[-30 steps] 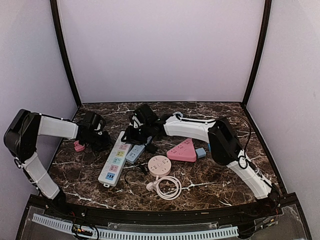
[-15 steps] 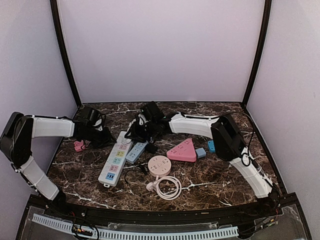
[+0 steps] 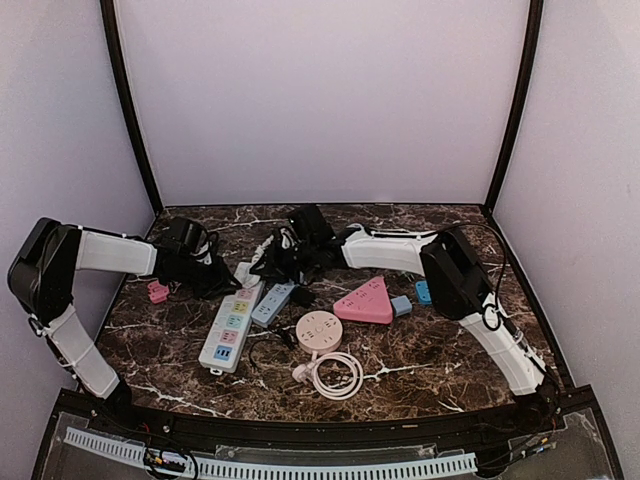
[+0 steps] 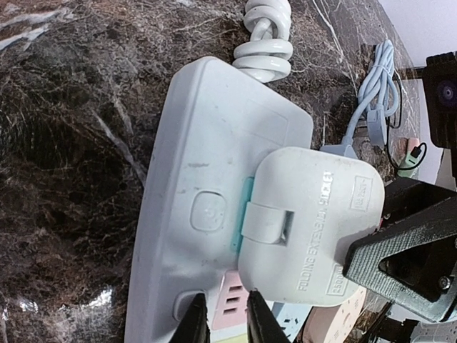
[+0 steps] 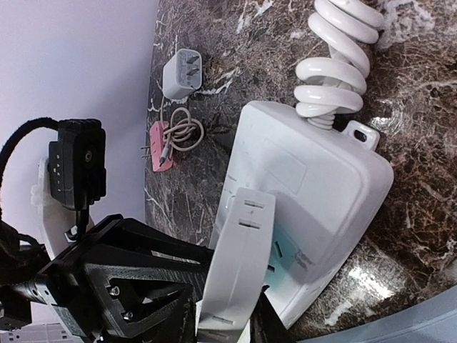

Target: Pull the plug off the socket

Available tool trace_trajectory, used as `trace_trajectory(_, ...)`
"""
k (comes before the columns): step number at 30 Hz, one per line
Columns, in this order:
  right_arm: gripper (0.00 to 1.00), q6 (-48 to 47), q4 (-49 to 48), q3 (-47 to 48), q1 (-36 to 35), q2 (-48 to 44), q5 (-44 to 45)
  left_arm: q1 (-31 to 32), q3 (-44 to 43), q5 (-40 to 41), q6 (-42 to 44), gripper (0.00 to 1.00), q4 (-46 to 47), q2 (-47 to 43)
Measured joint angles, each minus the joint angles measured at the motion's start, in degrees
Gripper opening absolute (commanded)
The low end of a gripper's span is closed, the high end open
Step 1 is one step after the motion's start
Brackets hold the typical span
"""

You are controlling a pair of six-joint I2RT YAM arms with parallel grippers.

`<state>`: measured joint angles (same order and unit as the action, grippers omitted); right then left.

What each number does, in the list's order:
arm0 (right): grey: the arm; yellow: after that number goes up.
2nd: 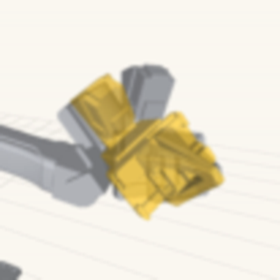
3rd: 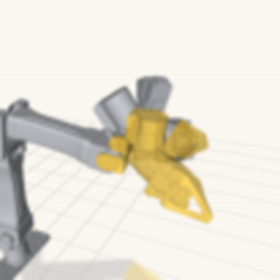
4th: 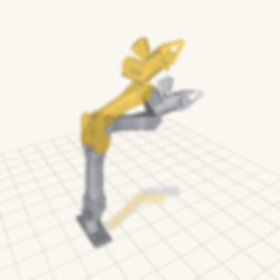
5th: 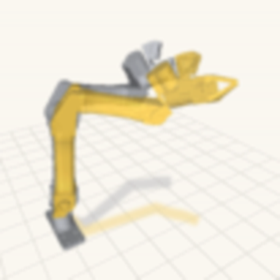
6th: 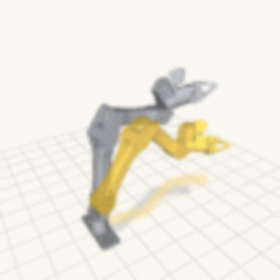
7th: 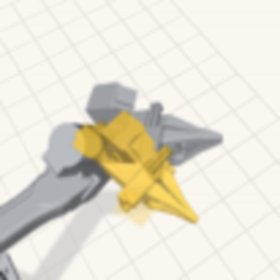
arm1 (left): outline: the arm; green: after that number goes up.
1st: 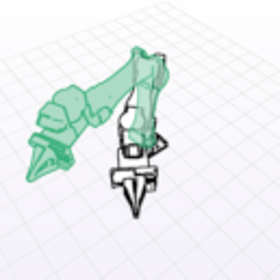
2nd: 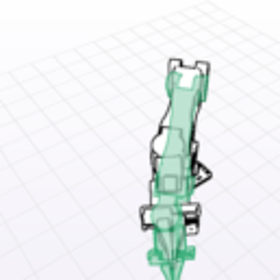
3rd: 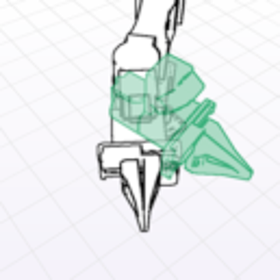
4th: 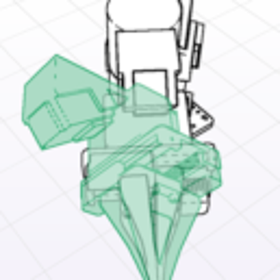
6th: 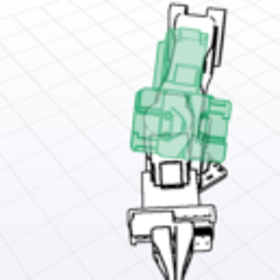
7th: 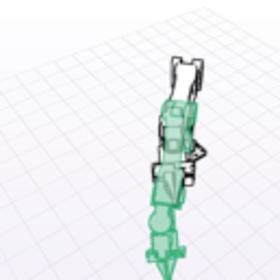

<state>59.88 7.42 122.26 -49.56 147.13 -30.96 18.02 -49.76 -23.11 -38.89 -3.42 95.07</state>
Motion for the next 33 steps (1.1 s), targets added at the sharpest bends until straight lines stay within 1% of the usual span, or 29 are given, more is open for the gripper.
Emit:
trace_trajectory(4,0.16,2.7,-2.8,-2.0,0.6,0.0,-1.9,0.0,0.0,0.2,-0.3,0.16,0.2,0.3)
trace_trajectory(8,0.14,5.1,-5.8,-3.7,1.0,0.0,-3.3,0.0,0.2,0.5,-0.4,0.14,0.9,0.5)
trace_trajectory(25,0.07,8.7,-13.2,-7.3,1.5,0.0,-5.4,0.0,1.7,2.1,-1.0,0.12,4.1,0.6)
trace_trajectory(33,0.02,10.8,-17.2,-9.2,1.6,0.0,-6.0,0.0,1.8,2.2,-1.4,0.11,4.5,0.7)
